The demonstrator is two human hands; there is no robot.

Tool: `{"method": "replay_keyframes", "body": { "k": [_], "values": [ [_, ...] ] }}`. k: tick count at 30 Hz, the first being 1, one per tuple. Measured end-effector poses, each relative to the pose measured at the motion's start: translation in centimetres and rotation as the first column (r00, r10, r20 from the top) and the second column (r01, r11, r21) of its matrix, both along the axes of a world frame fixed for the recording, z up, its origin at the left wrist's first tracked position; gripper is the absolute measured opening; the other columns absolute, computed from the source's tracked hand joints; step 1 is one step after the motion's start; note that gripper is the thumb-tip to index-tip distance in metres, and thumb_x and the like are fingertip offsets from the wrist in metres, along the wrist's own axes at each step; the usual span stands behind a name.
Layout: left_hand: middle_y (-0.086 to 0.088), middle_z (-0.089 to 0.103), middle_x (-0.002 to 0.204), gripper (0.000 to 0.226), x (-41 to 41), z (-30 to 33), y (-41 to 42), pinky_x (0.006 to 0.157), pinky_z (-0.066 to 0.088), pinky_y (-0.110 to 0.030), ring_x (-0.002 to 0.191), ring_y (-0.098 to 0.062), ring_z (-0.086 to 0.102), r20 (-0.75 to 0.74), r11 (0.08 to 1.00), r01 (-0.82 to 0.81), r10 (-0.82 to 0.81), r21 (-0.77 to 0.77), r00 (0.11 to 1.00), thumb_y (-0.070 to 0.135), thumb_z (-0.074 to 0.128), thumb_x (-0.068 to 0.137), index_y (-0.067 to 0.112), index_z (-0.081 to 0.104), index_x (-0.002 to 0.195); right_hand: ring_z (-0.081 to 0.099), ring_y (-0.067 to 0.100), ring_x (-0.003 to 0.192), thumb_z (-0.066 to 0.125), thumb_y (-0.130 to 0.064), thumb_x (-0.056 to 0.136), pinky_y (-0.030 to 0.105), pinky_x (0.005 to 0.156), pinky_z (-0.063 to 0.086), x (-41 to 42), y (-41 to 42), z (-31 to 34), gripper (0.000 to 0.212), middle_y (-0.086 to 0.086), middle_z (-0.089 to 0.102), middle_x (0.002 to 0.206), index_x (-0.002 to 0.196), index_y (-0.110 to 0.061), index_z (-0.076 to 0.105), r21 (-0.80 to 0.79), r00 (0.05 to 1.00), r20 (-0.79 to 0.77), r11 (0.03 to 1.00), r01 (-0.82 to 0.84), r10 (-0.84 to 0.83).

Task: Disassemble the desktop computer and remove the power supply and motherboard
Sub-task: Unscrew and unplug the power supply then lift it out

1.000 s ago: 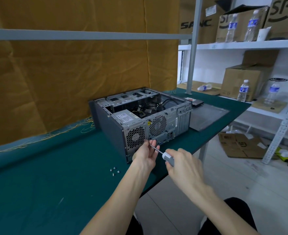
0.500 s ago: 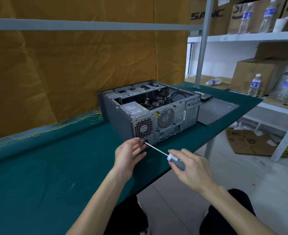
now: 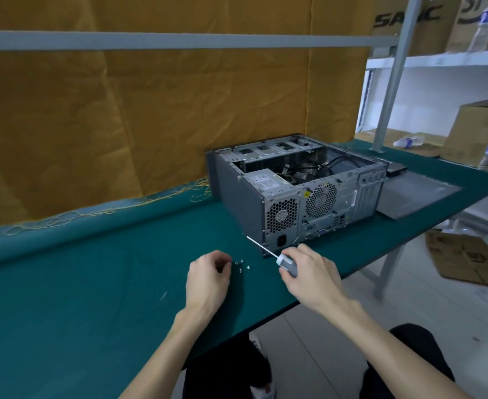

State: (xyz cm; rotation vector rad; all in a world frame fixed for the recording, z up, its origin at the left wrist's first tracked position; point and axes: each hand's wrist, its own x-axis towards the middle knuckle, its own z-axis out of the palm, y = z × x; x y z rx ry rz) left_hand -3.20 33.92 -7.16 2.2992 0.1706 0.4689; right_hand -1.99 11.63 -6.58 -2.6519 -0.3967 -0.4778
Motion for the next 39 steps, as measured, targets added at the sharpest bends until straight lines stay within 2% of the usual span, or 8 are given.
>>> {"method": "replay_keyframes", "body": {
  "k": [2, 7, 11, 15, 20, 25, 32, 39],
  "values": [
    [0.01, 0.072, 0.09, 0.015, 0.3, 0.3, -0.1, 0.08, 0.055, -0.031, 0.088, -0.014, 0.066, -0.052, 0.995, 0.008, -0.003, 0.096, 0.999, 0.016, 0.066, 0.091, 0.025, 0.077, 0.093, 0.063, 0.015, 0.09, 0.066, -0.038, 0.094, 0.029, 0.071, 0.045, 0.4, 0.4, 0.1, 0.033, -0.011, 0.061, 0.104, 0.125, -0.028, 0.062, -0.014, 0.999, -0.032, 1.0, 0.001, -0.002],
    [0.013, 0.067, 0.078, 0.012, 0.9, 0.9, 0.4, 0.075, 0.053, -0.027, 0.078, -0.012, 0.065, -0.117, 0.999, 0.011, -0.007, 0.03, 0.993, 0.014, 0.069, 0.088, 0.025, 0.074, 0.09, 0.064, 0.017, 0.092, 0.067, -0.042, 0.094, 0.029, 0.069, 0.043, 1.0, 1.6, 0.2, 0.035, -0.008, 0.063, 0.106, 0.124, -0.027, 0.06, -0.008, 0.998, -0.052, 1.0, 0.02, -0.021],
    [0.012, 0.07, 0.082, 0.025, 1.4, 1.2, 0.7, 0.084, 0.052, -0.026, 0.083, -0.011, 0.066, -0.165, 0.993, 0.115, -0.11, 0.02, 0.98, 0.012, 0.069, 0.087, 0.02, 0.071, 0.111, 0.062, 0.019, 0.098, 0.063, -0.045, 0.096, 0.031, 0.072, 0.044, 1.3, 2.6, 0.1, 0.032, -0.004, 0.064, 0.109, 0.12, -0.025, 0.06, -0.065, 0.999, -0.026, 0.997, 0.042, -0.044],
    [0.011, 0.069, 0.097, 0.042, 1.8, 1.5, 0.7, 0.082, 0.048, -0.017, 0.086, -0.008, 0.066, -0.167, 0.98, 0.199, -0.192, 0.028, 0.967, 0.007, 0.062, 0.086, 0.017, 0.065, 0.127, 0.054, 0.022, 0.106, 0.065, -0.044, 0.095, 0.032, 0.09, 0.044, 1.2, 3.1, -0.1, 0.035, 0.001, 0.058, 0.114, 0.122, -0.022, 0.06, -0.094, 0.999, 0.023, 0.995, 0.042, -0.04],
    [0.0, 0.044, 0.119, 0.076, 2.5, 1.6, 1.1, 0.099, 0.049, -0.033, 0.1, -0.023, 0.061, -0.316, 0.903, 0.37, -0.293, 0.22, 0.902, 0.052, 0.076, 0.08, 0.033, 0.045, 0.148, 0.054, 0.022, 0.102, 0.069, -0.032, 0.092, 0.031, 0.091, 0.044, 0.7, 3.3, -0.2, 0.031, 0.002, 0.054, 0.11, 0.12, -0.018, 0.064, -0.04, 0.997, 0.079, 0.999, -0.014, 0.017],
    [0.001, 0.055, 0.109, 0.069, 4.1, 1.5, 0.8, 0.078, 0.051, -0.036, 0.096, -0.026, 0.063, -0.281, 0.739, 0.395, -0.283, 0.545, 0.917, 0.08, 0.057, 0.08, 0.027, 0.054, 0.124, 0.055, 0.021, 0.102, 0.061, -0.034, 0.098, 0.027, 0.082, 0.042, 0.8, 3.3, -0.6, 0.029, 0.001, 0.053, 0.112, 0.123, -0.019, 0.061, 0.023, 1.0, -0.007, 1.0, -0.01, 0.01],
    [-0.006, 0.062, 0.093, 0.036, 5.8, 1.7, 0.8, 0.071, 0.048, -0.043, 0.081, -0.034, 0.06, -0.226, 0.551, 0.505, -0.496, 0.664, 0.838, 0.048, 0.047, 0.104, 0.013, 0.046, 0.098, 0.055, 0.018, 0.099, 0.056, -0.039, 0.099, 0.027, 0.077, 0.039, 1.7, 2.8, -0.7, 0.027, -0.003, 0.062, 0.109, 0.12, -0.023, 0.062, 0.007, 0.999, -0.033, 1.0, -0.014, 0.014],
    [-0.01, 0.065, 0.092, 0.032, 5.8, 1.5, -0.1, 0.062, 0.041, -0.041, 0.081, -0.038, 0.066, -0.261, 0.387, 0.388, -0.34, 0.837, 0.903, 0.041, 0.027, 0.11, 0.013, 0.04, 0.104, 0.056, 0.02, 0.099, 0.055, -0.039, 0.099, 0.03, 0.079, 0.041, 1.8, 2.9, -0.7, 0.028, -0.001, 0.063, 0.11, 0.12, -0.022, 0.062, -0.003, 0.999, -0.044, 1.0, -0.011, 0.011]
  ]
}}
